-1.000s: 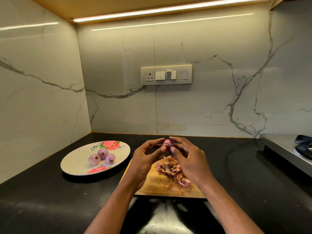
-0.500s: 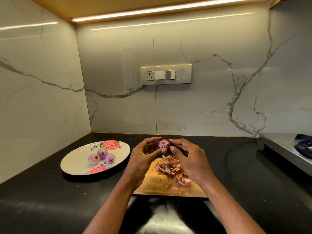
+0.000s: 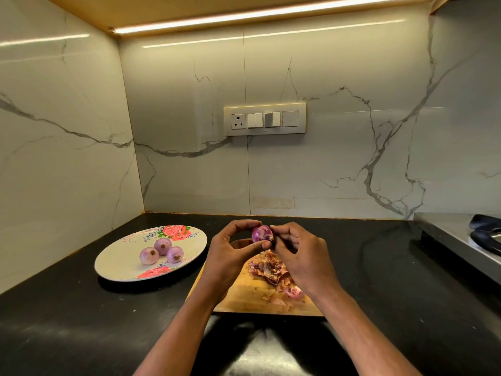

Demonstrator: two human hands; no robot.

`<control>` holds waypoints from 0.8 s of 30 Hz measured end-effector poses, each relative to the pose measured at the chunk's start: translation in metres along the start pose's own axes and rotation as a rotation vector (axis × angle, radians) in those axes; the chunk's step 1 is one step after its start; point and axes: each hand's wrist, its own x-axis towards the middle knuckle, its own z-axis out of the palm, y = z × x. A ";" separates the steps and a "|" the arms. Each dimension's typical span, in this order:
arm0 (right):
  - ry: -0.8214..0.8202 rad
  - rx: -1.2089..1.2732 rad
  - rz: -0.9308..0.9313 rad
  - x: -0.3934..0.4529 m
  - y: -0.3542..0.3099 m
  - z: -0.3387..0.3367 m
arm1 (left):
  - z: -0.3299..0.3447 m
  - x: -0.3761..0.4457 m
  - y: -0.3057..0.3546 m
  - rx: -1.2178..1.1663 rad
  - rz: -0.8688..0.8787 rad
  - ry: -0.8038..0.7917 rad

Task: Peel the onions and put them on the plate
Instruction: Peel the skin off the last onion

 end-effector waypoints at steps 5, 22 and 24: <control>0.008 0.056 0.033 0.003 0.003 0.000 | 0.001 0.000 -0.001 0.000 0.015 -0.033; 0.017 -0.105 -0.139 0.002 -0.001 -0.006 | -0.001 0.001 -0.003 0.166 0.051 0.028; 0.028 -0.124 -0.146 0.001 -0.001 -0.007 | -0.001 0.001 -0.003 0.172 0.050 0.013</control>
